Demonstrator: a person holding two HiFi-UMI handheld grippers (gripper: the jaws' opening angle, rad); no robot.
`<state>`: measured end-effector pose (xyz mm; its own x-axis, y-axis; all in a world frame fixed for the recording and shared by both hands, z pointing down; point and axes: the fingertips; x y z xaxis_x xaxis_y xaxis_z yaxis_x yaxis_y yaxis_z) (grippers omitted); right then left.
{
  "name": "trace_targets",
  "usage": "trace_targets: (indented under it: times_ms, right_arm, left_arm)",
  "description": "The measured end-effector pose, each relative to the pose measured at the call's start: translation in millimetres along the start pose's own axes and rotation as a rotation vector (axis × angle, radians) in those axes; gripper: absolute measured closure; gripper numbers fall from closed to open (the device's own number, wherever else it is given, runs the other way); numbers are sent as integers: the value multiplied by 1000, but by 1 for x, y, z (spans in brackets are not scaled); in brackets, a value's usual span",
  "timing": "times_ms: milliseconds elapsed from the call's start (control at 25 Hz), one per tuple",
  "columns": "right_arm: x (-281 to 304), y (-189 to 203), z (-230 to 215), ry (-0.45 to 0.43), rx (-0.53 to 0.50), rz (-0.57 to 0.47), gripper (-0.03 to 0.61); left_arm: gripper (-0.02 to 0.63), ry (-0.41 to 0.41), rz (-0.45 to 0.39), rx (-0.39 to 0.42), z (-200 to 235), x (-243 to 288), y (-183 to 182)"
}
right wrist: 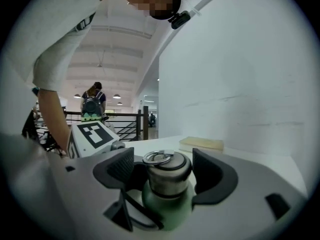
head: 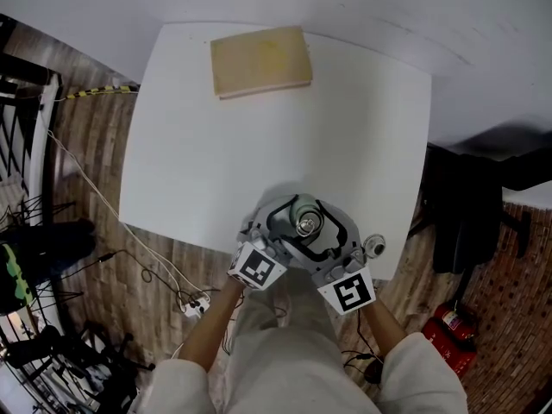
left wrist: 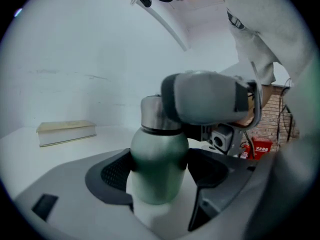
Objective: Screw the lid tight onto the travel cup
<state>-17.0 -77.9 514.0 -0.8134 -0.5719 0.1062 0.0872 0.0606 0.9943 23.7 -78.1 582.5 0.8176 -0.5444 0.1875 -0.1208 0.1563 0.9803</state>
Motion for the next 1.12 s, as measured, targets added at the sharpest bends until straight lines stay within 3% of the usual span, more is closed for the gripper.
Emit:
trace_targets:
  times_ms: [400,640,920,1120]
  right_arm:
    - [-1,-4,-2,-405,-91,52,255]
    - [0,-1,3,-586,-127,94,284]
    - [-2,-4,8,-603,-139,78,316]
    - [-2,1,5,-483,-120,70,316]
  left_arm:
    - [262,9,-3,-4,0,1,-1]
    - [262,14,-2,8,0,3,1]
    - [262,15,-4,6,-1,-1,-1]
    - [262,12,-24,14,-1,1,-3]
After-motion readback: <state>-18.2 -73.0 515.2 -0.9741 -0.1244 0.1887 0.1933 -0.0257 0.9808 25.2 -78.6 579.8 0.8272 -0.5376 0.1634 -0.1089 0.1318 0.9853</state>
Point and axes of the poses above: the fingertips, and each gripper's own axes: x forward along the fingers, z to its left, y out of its underside, and after that the axes turned 8 degrees about -z, right-handed
